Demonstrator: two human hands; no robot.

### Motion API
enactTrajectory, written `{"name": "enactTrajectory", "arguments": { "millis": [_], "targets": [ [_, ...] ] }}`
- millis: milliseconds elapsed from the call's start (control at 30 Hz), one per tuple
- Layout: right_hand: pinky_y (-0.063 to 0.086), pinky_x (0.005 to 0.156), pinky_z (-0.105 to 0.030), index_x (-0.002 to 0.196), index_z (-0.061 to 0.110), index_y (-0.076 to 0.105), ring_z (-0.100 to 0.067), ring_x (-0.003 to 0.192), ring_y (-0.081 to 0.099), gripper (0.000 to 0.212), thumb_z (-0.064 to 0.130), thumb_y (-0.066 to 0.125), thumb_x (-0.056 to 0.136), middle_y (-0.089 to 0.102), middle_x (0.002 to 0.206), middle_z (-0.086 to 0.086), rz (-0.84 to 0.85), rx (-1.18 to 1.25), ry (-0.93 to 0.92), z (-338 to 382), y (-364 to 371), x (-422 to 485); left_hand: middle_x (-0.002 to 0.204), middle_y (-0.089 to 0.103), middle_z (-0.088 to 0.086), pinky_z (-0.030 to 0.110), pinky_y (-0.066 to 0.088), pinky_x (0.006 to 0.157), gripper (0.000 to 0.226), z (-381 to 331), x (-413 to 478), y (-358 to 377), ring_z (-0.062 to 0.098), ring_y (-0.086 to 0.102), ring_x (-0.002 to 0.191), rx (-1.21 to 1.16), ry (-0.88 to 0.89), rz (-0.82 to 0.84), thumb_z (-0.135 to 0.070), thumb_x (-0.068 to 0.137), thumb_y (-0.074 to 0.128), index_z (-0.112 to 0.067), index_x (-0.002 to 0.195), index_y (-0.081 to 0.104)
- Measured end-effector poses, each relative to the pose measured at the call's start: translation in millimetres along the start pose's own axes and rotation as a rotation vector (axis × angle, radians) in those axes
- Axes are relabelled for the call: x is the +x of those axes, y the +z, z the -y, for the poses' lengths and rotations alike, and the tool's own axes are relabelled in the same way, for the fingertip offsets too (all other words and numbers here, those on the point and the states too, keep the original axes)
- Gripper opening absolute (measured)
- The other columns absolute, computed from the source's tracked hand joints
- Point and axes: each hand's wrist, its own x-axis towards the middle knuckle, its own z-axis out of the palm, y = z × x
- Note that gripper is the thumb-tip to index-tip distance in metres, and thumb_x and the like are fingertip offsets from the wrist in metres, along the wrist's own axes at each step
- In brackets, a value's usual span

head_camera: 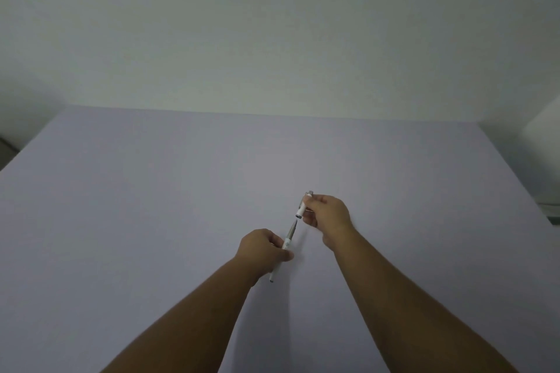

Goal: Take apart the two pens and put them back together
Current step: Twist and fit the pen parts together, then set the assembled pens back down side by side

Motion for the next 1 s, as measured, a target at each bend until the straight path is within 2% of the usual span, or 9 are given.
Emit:
{"name": "enactTrajectory", "arguments": {
  "millis": [100,333,533,700,800,867,900,1000],
  "targets": [
    [0.053,0.058,-0.024,0.082,0.008,0.066,-0.016,0.063,0.065,0.011,0.017,0.065,0.088,0.069,0.073,-0.007,0.038,-0.03,-0.005,-1,-1,-9,0.074,0.065,0.003,0.041,0.06,0.081,0.02,-1,-3,1,0.02,0.062,0.072,-0.017,0.012,0.0,-0.018,0.066,0.082,-0.017,0.068,0.062],
    [0.053,0.054,-0.019,0.072,0.008,0.069,-0.014,0.057,0.059,0.016,0.012,0.065,0.087,0.069,0.069,-0.007,0.203,-0.062,0.005,-9,-3,-28,0.073,0.064,0.004,0.039,0.058,0.078,0.017,-3,-8,1,0.02,0.059,0.067,-0.069,0.038,-0.003,-0.017,0.071,0.079,-0.015,0.069,0.062],
    [0.054,0.055,-0.019,0.076,0.006,0.069,-0.013,0.059,0.063,0.013,0.013,0.066,0.087,0.071,0.071,-0.007,0.217,-0.103,0.008,-7,-6,-29,0.08,0.066,0.01,0.042,0.058,0.081,0.015,-7,-9,3,0.024,0.062,0.074,-0.073,0.047,0.001,-0.016,0.073,0.077,-0.012,0.072,0.062],
    [0.054,0.057,-0.02,0.076,0.007,0.071,-0.014,0.059,0.062,0.014,0.015,0.066,0.087,0.07,0.071,-0.006,0.21,-0.118,-0.005,-10,-6,-28,0.078,0.065,0.009,0.041,0.058,0.08,0.017,-6,-6,6,0.024,0.061,0.072,-0.09,0.039,0.002,-0.015,0.073,0.077,-0.014,0.069,0.061],
    [0.059,0.069,-0.029,0.074,0.011,0.07,-0.016,0.063,0.061,0.021,0.025,0.064,0.088,0.068,0.072,-0.005,0.138,-0.172,-0.017,-14,-6,-22,0.078,0.065,0.007,0.04,0.058,0.08,0.016,-3,0,8,0.023,0.061,0.072,-0.098,0.013,-0.003,-0.018,0.072,0.078,-0.015,0.071,0.062],
    [0.057,0.079,-0.038,0.081,0.006,0.069,-0.021,0.067,0.062,0.028,0.028,0.055,0.091,0.067,0.076,-0.008,0.0,-0.319,-0.044,-16,-13,-14,0.077,0.064,0.005,0.036,0.056,0.075,0.016,2,6,10,0.021,0.059,0.07,-0.109,-0.009,-0.022,-0.019,0.071,0.079,-0.015,0.074,0.063],
    [0.056,0.082,-0.041,0.086,0.002,0.068,-0.026,0.072,0.063,0.029,0.025,0.05,0.092,0.067,0.081,-0.011,-0.069,-0.484,-0.083,-17,-20,-9,0.076,0.062,0.004,0.034,0.055,0.072,0.017,6,9,11,0.02,0.057,0.068,-0.114,-0.019,-0.031,-0.02,0.07,0.079,-0.016,0.074,0.063],
    [0.053,0.075,-0.033,0.086,0.002,0.063,-0.03,0.082,0.063,0.023,0.018,0.048,0.089,0.066,0.088,-0.017,-0.155,-0.969,-0.089,-22,-48,-3,0.076,0.062,0.001,0.026,0.051,0.058,0.019,15,16,17,0.015,0.055,0.064,-0.123,-0.055,-0.054,-0.022,0.07,0.079,-0.02,0.071,0.061]
  ]
}}
